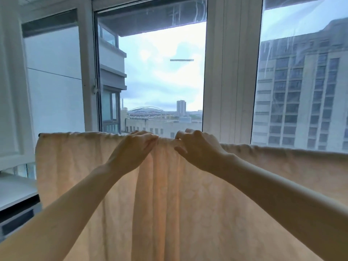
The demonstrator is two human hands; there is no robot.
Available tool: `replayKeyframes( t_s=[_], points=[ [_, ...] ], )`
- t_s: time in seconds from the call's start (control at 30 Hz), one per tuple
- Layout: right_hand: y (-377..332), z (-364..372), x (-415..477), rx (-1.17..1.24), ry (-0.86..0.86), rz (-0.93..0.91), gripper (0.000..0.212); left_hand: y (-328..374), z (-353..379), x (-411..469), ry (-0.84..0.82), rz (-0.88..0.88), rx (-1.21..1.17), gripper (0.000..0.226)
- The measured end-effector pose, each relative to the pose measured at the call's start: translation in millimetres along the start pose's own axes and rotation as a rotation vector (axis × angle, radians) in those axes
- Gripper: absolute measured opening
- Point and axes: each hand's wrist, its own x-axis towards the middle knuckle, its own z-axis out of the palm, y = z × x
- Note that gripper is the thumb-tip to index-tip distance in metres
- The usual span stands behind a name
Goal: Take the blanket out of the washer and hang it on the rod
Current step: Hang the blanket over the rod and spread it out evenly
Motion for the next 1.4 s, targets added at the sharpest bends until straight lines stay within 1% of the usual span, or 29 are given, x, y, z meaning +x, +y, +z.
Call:
replayKeyframes(
  t_s=[0.07, 0.23, 0.37, 0.47, 0.57, 0.67, 0.73, 0.83, 0.9, 1.0, 1.13, 1.3, 1.4],
  points=[
    [-10, 10, 8, -0.026, 0.005, 0.028, 0.028, -18, -3, -4, -0.014, 0.001, -0.016, 0.026],
    [-28, 26, 22, -0.123, 0.026, 0.112, 0.007, -61, -6, -8, 0.002, -0.004, -0.008, 0.027],
    [-31, 30, 31, -0.107, 0.034, 0.148, 0.006, -86, -5, -11, 0.023, -0.029, 0.036, 0.026],
    [-29, 35, 44, -0.108, 0.080, 0.169, 0.011, -95, -3, -8, 0.054, -0.031, 0.021, 0.020],
    [-33, 41, 56, -0.025, 0.120, 0.135, 0.008, -104, -4, -2, 0.094, -0.077, -0.026, 0.012],
    [-40, 50, 64, 0.032, 0.073, 0.067, 0.009, -116, -5, -7, 0.143, -0.142, -0.045, 0.008],
    [-43, 54, 72, 0.062, 0.068, 0.052, 0.014, -123, -7, -11, 0.161, -0.154, -0.035, 0.008],
    [-49, 61, 87, 0.116, 0.039, 0.039, 0.019, -135, -8, -11, 0.157, -0.187, -0.061, 0.012],
    [-57, 69, 94, 0.122, -0.003, 0.008, 0.018, -146, -8, -13, 0.110, -0.207, -0.081, 0.016],
    [-69, 80, 103, 0.111, -0.019, -0.058, 0.021, -162, -10, -21, 0.077, -0.181, -0.062, 0.021],
    [-83, 92, 115, 0.085, -0.011, -0.087, 0.024, -183, -16, -27, 0.063, -0.129, 0.002, 0.026],
    [-107, 110, 140, 0.061, 0.012, -0.040, 0.028, -219, -27, -33, 0.036, -0.093, 0.024, 0.031],
    [-128, 126, 160, 0.064, 0.010, -0.059, 0.034, -247, -36, -37, 0.007, -0.079, 0.013, 0.033]
  ],
)
